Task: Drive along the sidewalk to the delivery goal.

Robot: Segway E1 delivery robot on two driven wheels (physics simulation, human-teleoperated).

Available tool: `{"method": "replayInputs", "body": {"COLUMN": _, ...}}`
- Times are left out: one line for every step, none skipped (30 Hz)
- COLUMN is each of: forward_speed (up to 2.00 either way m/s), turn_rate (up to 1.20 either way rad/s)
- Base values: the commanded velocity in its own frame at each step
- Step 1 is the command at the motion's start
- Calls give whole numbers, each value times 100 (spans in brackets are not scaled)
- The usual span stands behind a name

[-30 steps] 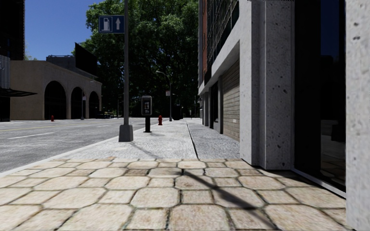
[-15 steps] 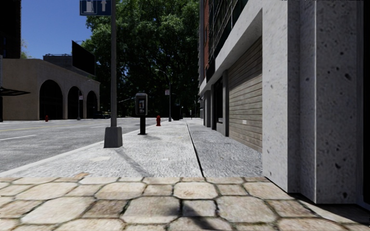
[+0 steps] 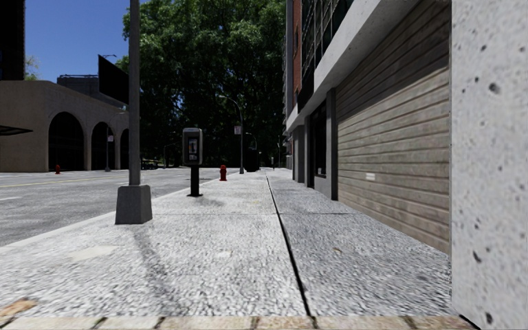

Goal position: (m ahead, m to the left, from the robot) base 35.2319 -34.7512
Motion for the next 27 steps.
{"method": "replayInputs", "body": {"forward_speed": 200, "turn_rate": 0}}
{"method": "replayInputs", "body": {"forward_speed": 200, "turn_rate": 0}}
{"method": "replayInputs", "body": {"forward_speed": 200, "turn_rate": 0}}
{"method": "replayInputs", "body": {"forward_speed": 200, "turn_rate": 0}}
{"method": "replayInputs", "body": {"forward_speed": 200, "turn_rate": 0}}
{"method": "replayInputs", "body": {"forward_speed": 200, "turn_rate": 0}}
{"method": "replayInputs", "body": {"forward_speed": 200, "turn_rate": 0}}
{"method": "replayInputs", "body": {"forward_speed": 200, "turn_rate": 0}}
{"method": "replayInputs", "body": {"forward_speed": 200, "turn_rate": 0}}
{"method": "replayInputs", "body": {"forward_speed": 200, "turn_rate": 0}}
{"method": "replayInputs", "body": {"forward_speed": 200, "turn_rate": 0}}
{"method": "replayInputs", "body": {"forward_speed": 200, "turn_rate": 0}}
{"method": "replayInputs", "body": {"forward_speed": 200, "turn_rate": 0}}
{"method": "replayInputs", "body": {"forward_speed": 200, "turn_rate": 0}}
{"method": "replayInputs", "body": {"forward_speed": 200, "turn_rate": 0}}
{"method": "replayInputs", "body": {"forward_speed": 200, "turn_rate": 0}}
{"method": "replayInputs", "body": {"forward_speed": 200, "turn_rate": 0}}
{"method": "replayInputs", "body": {"forward_speed": 200, "turn_rate": 0}}
{"method": "replayInputs", "body": {"forward_speed": 200, "turn_rate": 0}}
{"method": "replayInputs", "body": {"forward_speed": 200, "turn_rate": 0}}
{"method": "replayInputs", "body": {"forward_speed": 200, "turn_rate": 0}}
{"method": "replayInputs", "body": {"forward_speed": 200, "turn_rate": 0}}
{"method": "replayInputs", "body": {"forward_speed": 200, "turn_rate": 0}}
{"method": "replayInputs", "body": {"forward_speed": 200, "turn_rate": 0}}
{"method": "replayInputs", "body": {"forward_speed": 200, "turn_rate": 0}}
{"method": "replayInputs", "body": {"forward_speed": 200, "turn_rate": 0}}
{"method": "replayInputs", "body": {"forward_speed": 200, "turn_rate": 0}}
